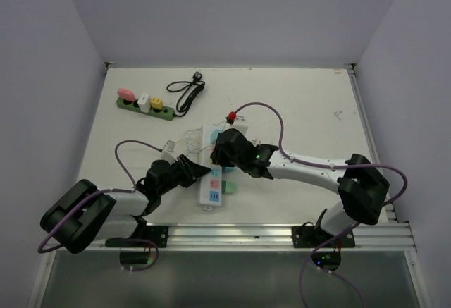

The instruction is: Pull the plug off the socket

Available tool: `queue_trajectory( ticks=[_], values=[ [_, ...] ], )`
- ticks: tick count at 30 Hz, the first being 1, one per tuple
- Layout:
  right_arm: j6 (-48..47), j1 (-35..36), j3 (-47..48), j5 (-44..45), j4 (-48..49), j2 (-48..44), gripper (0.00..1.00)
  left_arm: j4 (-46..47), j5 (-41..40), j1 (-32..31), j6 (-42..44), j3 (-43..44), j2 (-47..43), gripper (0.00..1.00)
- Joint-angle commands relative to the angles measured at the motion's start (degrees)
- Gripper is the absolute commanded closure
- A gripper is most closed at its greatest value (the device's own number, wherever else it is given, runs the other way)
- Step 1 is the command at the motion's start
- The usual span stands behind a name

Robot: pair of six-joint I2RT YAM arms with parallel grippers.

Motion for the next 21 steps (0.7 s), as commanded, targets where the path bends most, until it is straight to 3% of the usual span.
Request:
queue_trajectory(
  ticks=[1, 10, 21],
  values=[
    [0.3, 0.4, 5.2, 3.5, -0.8, -4.9, 1.0, -3.9, -10.1, 1.0, -0.4, -3.3, 4.1, 1.0],
    [-3.2, 0.3, 10.3, 3.9, -3.1, -3.5, 1.0, 5.3, -5.8, 0.5, -1.8, -3.8, 11.1, 1.0],
    [-17.4, -1.7, 26.7, -0.9, -7.2, 5.2, 1.0, 7.4, 1.0, -1.6, 2.4, -1.7, 7.6, 1.0]
  ],
)
